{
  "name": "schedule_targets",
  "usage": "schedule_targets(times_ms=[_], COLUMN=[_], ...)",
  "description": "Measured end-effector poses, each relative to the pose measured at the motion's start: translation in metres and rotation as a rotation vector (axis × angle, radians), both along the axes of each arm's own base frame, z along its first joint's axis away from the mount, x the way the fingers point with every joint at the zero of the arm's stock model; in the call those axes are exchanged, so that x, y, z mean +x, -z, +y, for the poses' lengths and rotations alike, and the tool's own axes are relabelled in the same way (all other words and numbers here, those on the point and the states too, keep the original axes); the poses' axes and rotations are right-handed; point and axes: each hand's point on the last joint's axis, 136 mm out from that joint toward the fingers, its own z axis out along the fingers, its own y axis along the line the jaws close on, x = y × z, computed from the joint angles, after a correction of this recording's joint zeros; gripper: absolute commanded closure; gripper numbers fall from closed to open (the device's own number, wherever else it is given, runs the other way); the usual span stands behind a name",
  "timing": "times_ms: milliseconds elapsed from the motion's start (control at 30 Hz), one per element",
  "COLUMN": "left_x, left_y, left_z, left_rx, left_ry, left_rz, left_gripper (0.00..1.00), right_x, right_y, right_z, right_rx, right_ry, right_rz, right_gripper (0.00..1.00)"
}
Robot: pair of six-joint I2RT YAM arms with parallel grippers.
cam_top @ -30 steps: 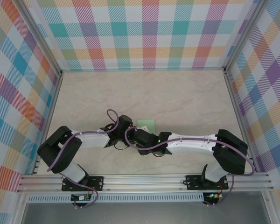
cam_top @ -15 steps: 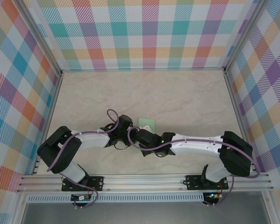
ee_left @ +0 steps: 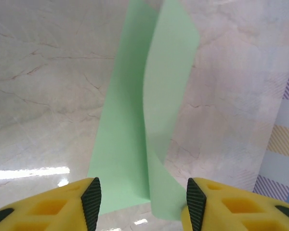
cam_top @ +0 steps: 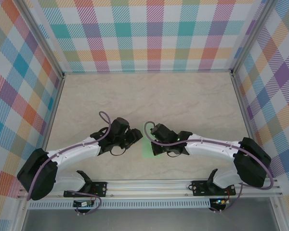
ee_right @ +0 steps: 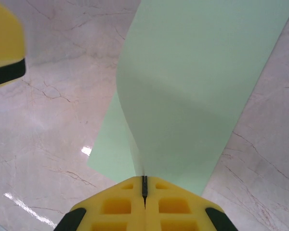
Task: Fold a paper plane with a square sheet of paper (pick it up from the middle)
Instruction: Fold the triangle a second time at the center of the table.
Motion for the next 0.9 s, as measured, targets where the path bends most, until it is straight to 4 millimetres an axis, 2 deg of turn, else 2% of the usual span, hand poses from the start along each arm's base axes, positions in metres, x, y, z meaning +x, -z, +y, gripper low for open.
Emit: schedule_targets(times_ms=[167, 367, 633, 900], left_x=[-0.017, -0.033, -0.038, -0.04], left_y=[0.008, 0.039, 0.063, 0.08], left_z=[-0.01, -0.026, -0.044, -0.034], left_rx=[0.034, 0.108, 0.145, 0.219], left_ry=[0.079, 0.153, 0.196, 0.178], left_rz=[0.005, 0.071, 0.117, 0.144], left_gripper=[0.71, 0.82, 0.87, 0.88], right_x=[0.005, 0.006, 0.006, 0.008], right_y=[0.005, 0.008, 0.009, 0.011], right_z=[-0.009, -0.013, -0.013, -0.015], right_rx=[0.04, 0.053, 0.059, 0.057], right_ry=[0.028, 0.045, 0.06, 0.085], right_rz=[0.057, 0.09, 0.101, 0.11], right_gripper=[0.98, 0.98, 0.97, 0.96])
